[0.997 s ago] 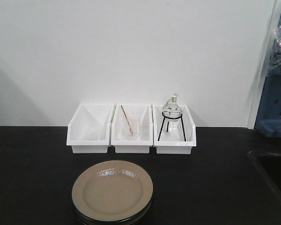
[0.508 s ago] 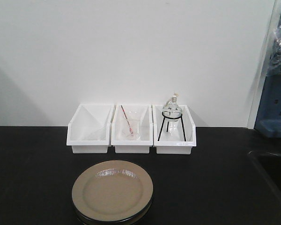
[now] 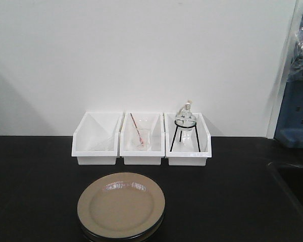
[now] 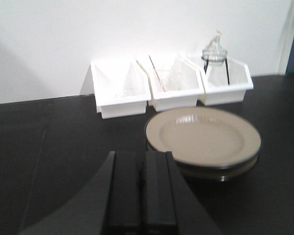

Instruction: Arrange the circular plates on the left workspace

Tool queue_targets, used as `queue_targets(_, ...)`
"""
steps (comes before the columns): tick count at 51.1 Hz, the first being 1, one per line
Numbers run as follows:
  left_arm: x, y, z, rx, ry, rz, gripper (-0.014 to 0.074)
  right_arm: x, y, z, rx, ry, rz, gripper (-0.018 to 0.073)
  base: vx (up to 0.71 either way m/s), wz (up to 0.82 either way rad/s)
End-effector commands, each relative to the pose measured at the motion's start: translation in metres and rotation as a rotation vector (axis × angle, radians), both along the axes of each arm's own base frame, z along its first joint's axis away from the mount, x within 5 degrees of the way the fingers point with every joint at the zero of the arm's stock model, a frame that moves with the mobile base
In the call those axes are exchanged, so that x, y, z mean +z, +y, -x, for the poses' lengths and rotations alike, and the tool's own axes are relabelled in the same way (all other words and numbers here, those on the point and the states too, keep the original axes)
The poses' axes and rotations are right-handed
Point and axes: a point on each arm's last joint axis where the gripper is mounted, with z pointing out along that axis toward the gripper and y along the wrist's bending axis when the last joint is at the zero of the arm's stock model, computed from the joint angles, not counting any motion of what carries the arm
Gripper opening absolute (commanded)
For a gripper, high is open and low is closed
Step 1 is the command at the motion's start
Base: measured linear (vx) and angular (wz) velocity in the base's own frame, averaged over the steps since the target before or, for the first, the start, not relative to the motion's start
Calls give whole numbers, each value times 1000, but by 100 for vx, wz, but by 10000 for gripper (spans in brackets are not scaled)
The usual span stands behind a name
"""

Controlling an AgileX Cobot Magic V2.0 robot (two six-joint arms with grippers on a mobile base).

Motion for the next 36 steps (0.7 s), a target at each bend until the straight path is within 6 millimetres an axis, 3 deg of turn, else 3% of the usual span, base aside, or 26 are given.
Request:
queue_targets(1, -8, -3, 10, -28, 36, -69, 0, 16, -4, -2, -43, -91, 18, -3, 0, 0)
queue_targets(6, -23, -1, 22, 3, 90, -68, 0, 16, -4, -2, -43, -91, 18, -3, 0, 0)
queue_targets(13, -30, 9, 31, 159, -10, 135, 0, 16, -4, -2, -43, -91, 18, -3, 0, 0)
queue_targets(29, -71, 24, 17, 251, -86, 238, 0, 16, -4, -2, -39, -85, 17, -3, 0, 0)
queue_targets(36, -72, 22, 16, 219, -90, 184, 0, 16, -4, -2, -39, -85, 17, -3, 0, 0)
